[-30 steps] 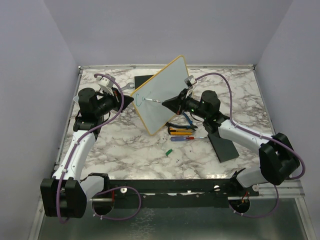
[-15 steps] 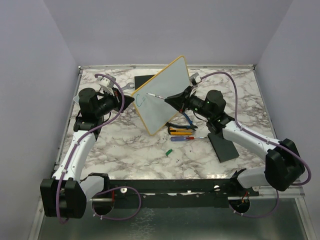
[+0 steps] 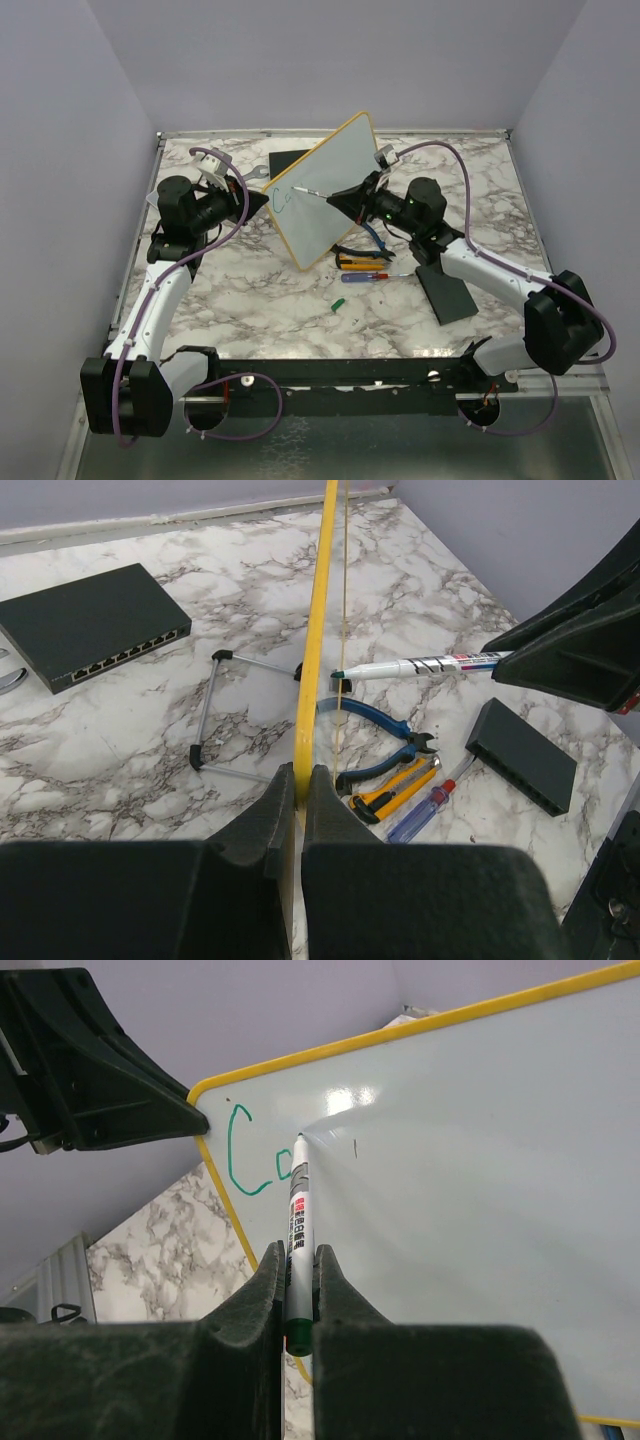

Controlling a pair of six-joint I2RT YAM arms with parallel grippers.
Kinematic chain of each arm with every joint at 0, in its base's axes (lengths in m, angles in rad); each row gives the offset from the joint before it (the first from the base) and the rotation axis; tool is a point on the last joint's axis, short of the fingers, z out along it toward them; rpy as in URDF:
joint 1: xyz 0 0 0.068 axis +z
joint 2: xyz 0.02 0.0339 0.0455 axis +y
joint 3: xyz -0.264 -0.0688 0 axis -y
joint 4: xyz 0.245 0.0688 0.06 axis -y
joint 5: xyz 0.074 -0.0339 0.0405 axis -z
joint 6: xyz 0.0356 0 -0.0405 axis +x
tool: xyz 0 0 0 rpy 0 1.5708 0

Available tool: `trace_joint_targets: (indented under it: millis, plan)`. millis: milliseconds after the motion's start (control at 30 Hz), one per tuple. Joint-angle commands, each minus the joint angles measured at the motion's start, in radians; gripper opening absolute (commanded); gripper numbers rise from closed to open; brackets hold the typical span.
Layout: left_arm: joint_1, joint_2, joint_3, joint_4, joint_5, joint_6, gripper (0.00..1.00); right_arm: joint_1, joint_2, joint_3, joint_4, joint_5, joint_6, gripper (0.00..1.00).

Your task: Write a sentence on the whiteboard

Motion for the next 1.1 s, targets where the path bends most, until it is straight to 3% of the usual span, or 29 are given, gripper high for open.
trace_joint_targets:
  millis: [0, 1067]
  plan:
    - [0.003, -0.02, -0.006, 0.022, 0.011, 0.022, 0.0, -0.001, 0.025, 0.04, 0.02, -0.014, -0.01, 0.01]
    - [0.004, -0.027, -0.006, 0.022, 0.012, 0.023, 0.0, 0.0, -0.005, -0.037, -0.048, 0.076, -0.029, 0.0]
